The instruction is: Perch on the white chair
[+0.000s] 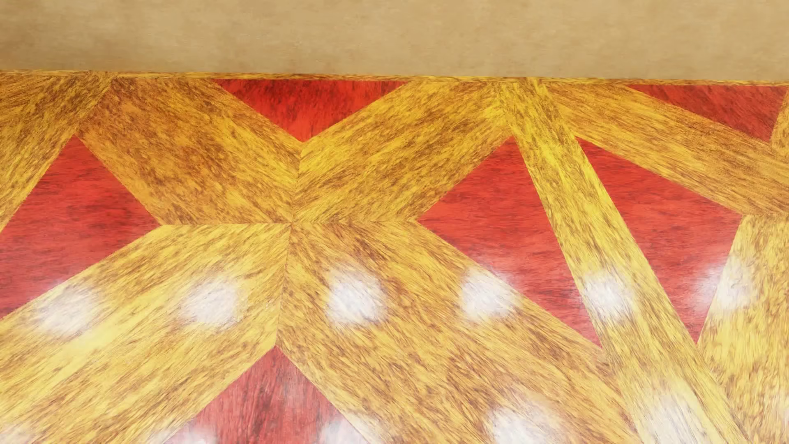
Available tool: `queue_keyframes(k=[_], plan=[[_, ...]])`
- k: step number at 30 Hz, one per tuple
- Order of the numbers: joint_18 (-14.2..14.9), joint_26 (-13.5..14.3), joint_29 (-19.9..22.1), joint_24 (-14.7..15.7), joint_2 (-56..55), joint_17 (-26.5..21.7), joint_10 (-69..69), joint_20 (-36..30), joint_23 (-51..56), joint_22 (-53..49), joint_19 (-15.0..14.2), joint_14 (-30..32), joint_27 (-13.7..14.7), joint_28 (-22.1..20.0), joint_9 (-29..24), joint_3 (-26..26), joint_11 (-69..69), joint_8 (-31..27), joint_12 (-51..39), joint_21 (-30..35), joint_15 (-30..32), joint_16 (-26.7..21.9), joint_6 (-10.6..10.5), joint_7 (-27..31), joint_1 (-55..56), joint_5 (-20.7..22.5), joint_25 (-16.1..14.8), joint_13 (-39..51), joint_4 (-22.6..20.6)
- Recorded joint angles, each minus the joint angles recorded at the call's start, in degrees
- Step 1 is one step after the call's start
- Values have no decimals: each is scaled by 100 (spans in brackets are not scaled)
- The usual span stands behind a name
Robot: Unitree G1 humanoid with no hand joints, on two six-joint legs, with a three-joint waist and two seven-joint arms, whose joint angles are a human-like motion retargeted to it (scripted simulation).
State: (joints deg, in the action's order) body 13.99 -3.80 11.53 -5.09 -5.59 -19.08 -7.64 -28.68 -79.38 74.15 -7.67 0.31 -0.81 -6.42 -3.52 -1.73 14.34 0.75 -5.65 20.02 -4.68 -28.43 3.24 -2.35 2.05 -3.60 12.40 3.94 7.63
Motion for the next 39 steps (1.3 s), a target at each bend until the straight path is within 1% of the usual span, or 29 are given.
queue_keyframes(k=[3, 4, 5, 7, 9, 11, 12, 13, 14, 15, 18, 19, 20, 21, 24, 26, 27, 28, 29, 30, 31, 32, 33, 34, 35, 36, 37, 38, 39], plan=[[-30, 46, -63, -18, -11, 40, -36, 42, -25, -42, -43, -64, -35, -20, -12, 10, 22, 22, -33, 28, 48, 31, -10, -34, -31, -113, 63, -43, -97], [-60, 64, -100, -45, -8, 17, -95, 29, 36, -37, -51, -145, -36, -26, -10, 12, 20, 24, -32, 49, 63, 40, -13, -43, -26, -150, 141, -75, -125], [-80, 72, -117, -47, -3, 7, -175, 2, 1, -49, -72, -263, -40, -22, -12, 14, 25, 13, -17, 11, 79, 32, -13, -32, -28, -184, 85, -41, -154], [-199, 117, -143, -86, -36, -60, -382, -10, 71, -94, -71, -596, -49, 7, -40, 35, 77, -51, 11, 38, 112, 51, -19, 67, -23, -250, 136, -15, -270], [-160, 129, -76, -88, -79, -85, -584, -51, 103, -138, -114, -749, -36, 56, -40, 58, 89, -129, 62, 85, 187, 97, -30, 199, 1, -299, 54, -8, -367], [-222, 141, -24, -204, -198, -65, -607, -74, 151, -229, -142, -589, -14, 124, -61, 17, 77, -203, 99, 28, 322, 68, -6, 2, -31, -313, 117, 83, -359], [-235, 164, -1, -214, -247, -32, -607, -123, 207, -258, -171, -645, -2, 146, -110, -49, 46, -239, 107, -31, 401, 42, 19, -124, -65, -315, 116, 137, -352], [-195, 174, 11, -300, -338, 4, -542, -240, 253, -307, -218, -670, 13, 192, -136, -83, 27, -302, 131, -76, 477, -28, 59, -214, -112, -313, 117, 164, -339], [-200, 175, -7, -268, -473, 54, -441, -276, 306, -300, -254, -713, 12, 227, -149, -129, 43, -369, 129, -89, 525, -83, 90, -269, -165, -274, 158, 178, -330], [-264, 174, -42, -397, -623, 102, -325, -330, 367, -394, -283, -734, 50, 296, -179, -171, 95, -424, 158, -75, 568, -198, 111, -340, -230, -218, 255, 181, -326], [-451, 247, -268, -321, -803, 160, -95, -237, 365, -433, -106, -722, 77, 198, -346, -305, 521, -228, 175, -237, 382, -366, 160, -637, -481, -130, 578, 166, -295], [-542, 254, -365, -289, -807, 147, -85, -240, 352, -430, -81, -744, 56, 181, -375, -321, 638, -150, 201, -318, 334, -399, 166, -733, -556, -168, 620, 130, -277], [-647, 275, -409, -333, -808, 119, -56, -202, 313, -402, -69, -748, 92, 163, -392, -334, 747, -94, 226, -364, 306, -402, 158, -821, -654, -232, 670, 87, -268], [-729, 284, -414, -393, -834, 89, -23, -140, 283, -401, -85, -765, 111, 165, -394, -321, 822, -52, 259, -429, 281, -393, 151, -899, -761, -325, 685, 47, -260], [-991, 342, -397, -422, -870, 22, -4, -54, 265, -420, -110, -815, 148, 160, -435, -312, 640, 85, 307, -614, 300, -340, 116, -1119, -1060, -580, 677, -22, -229], [-1170, 413, -372, -474, -882, -14, 49, -98, 279, -423, 20, -720, 247, 93, -487, -306, 455, 279, 267, -709, 214, -304, 107, -1287, -1290, -652, 764, -46, -235], [-1269, 431, -381, -539, -853, -27, 56, -125, 257, -429, 94, -604, 331, 117, -554, -314, 428, 435, 200, -782, 174, -299, 101, -1365, -1414, -646, 868, -10, -222], [-821, 296, -510, -79, -1066, -16, 232, -42, 451, -408, 3, -891, -153, -238, -225, -365, 535, 322, 381, -672, -21, -246, 147, -1363, -1445, -463, 579, -271, -262], [-791, 309, -539, -67, -989, -28, 133, -42, 473, -491, 60, -841, -144, -262, -201, -359, 431, 357, 395, -684, 64, -246, 140, -1401, -1502, -345, 631, -330, -223], [-644, 345, -515, 36, -954, -36, -176, -17, 461, -529, -70, -842, -125, -383, -189, -362, 276, 226, 397, -587, 475, -223, 74, -1405, -1483, -193, 606, -363, -43], [-400, 368, -533, 154, -950, -51, -560, -9, 443, -494, -2, -831, -85, -474, -187, -365, 354, 64, 401, -408, 478, -196, 13, -1378, -1452, -8, 618, -386, 188], [-113, 344, -520, 276, -819, -65, -1067, -8, 470, -545, 113, -712, -81, -458, -219, -364, 321, 69, 445, -275, 488, -231, -1, -1395, -1386, 134, 643, -421, 422], [82, 332, -501, 344, -602, -64, -1702, -54, 510, -596, 277, -504, -74, -378, -260, -327, 193, 178, 450, -297, 449, -292, 31, -1380, -1209, 253, 662, -455, 633], [112, 289, -544, 350, -363, -91, -2400, -109, 552, -595, 457, -294, -119, -354, -287, -255, -25, 206, 404, -393, 457, -293, 50, -1273, -898, 354, 688, -469, 782], [225, 277, -492, 342, -182, -149, -2997, -55, 555, -582, 569, -243, -124, -408, -346, -197, -172, 165, 346, -346, 472, -230, 33, -1087, -577, 409, 609, -438, 875], [212, 276, -480, 444, 56, -216, -3476, -50, 555, -595, 614, -364, -165, -485, -424, -109, -344, 122, 325, -264, 479, -145, 21, -858, -279, 442, 518, -393, 791], [-61, 272, -481, 542, 267, -265, -3783, -106, 549, -601, 645, -601, -214, -456, -460, 1, -503, 66, 327, -170, 473, -77, 24, -604, -8, 482, 482, -370, 562], [-262, 278, -477, 442, 405, -311, -3971, -99, 546, -611, 667, -804, -207, -345, -502, 101, -542, 32, 310, -27, 406, -34, 14, -363, 302, 502, 448, -323, 332], [-137, 303, -489, 269, 428, -364, -4058, -28, 553, -641, 678, -875, -175, -233, -525, 196, -415, 38, 299, 93, 271, 4, -20, -176, 672, 508, 454, -254, 152]])
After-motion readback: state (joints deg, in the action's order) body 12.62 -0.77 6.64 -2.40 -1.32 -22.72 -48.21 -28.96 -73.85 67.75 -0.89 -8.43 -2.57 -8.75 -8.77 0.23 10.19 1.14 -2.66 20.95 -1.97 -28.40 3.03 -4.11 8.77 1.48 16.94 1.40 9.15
